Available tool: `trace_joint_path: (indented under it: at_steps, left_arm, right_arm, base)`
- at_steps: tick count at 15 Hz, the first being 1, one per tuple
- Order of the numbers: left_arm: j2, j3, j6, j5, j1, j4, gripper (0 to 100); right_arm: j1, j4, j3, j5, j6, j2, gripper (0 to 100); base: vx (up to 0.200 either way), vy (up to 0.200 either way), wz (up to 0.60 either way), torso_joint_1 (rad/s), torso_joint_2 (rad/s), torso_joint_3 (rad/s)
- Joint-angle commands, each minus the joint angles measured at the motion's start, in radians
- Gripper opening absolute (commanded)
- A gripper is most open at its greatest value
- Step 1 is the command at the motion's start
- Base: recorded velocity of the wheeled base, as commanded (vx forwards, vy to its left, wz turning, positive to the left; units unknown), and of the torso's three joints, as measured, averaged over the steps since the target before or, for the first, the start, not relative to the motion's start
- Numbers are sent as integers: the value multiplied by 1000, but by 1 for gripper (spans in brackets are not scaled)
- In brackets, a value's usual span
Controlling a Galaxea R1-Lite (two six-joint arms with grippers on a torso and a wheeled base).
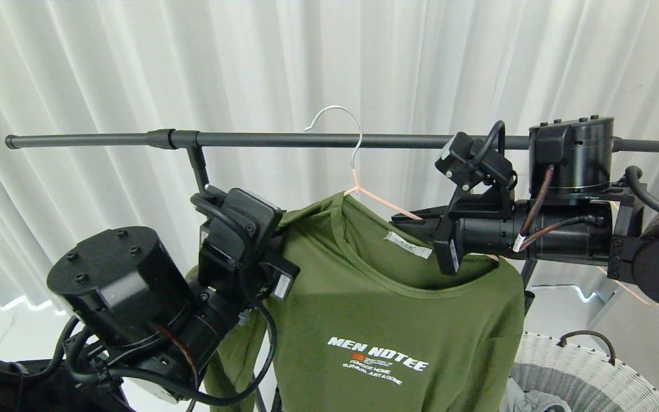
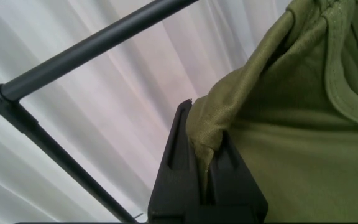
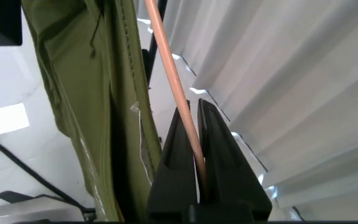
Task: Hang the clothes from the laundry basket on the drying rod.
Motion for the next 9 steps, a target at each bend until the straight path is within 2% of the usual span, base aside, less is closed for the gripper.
trace_joint_path:
  at_steps: [1, 5, 6, 9]
  left_arm:
    - [10, 1, 0, -1, 1, -17, 0]
    - [25, 7, 3, 3, 7, -37, 0]
    - [27, 6, 2, 3, 6, -37, 100]
    - [25, 6, -1, 4, 7, -40, 100]
  right_arm:
    - [3, -4, 0, 1, 20, -6, 0]
    - [14, -7, 34, 38, 58, -38, 0]
    - [14, -7, 37, 38, 58, -41, 0]
    - [11, -9, 50, 37, 86, -55, 0]
  base:
    - [0, 0, 0, 0, 0, 0]
    - [0, 0, 0, 0, 0, 0]
    - [0, 0, 0, 0, 0, 0]
    - [0, 0, 0, 0, 0, 0]
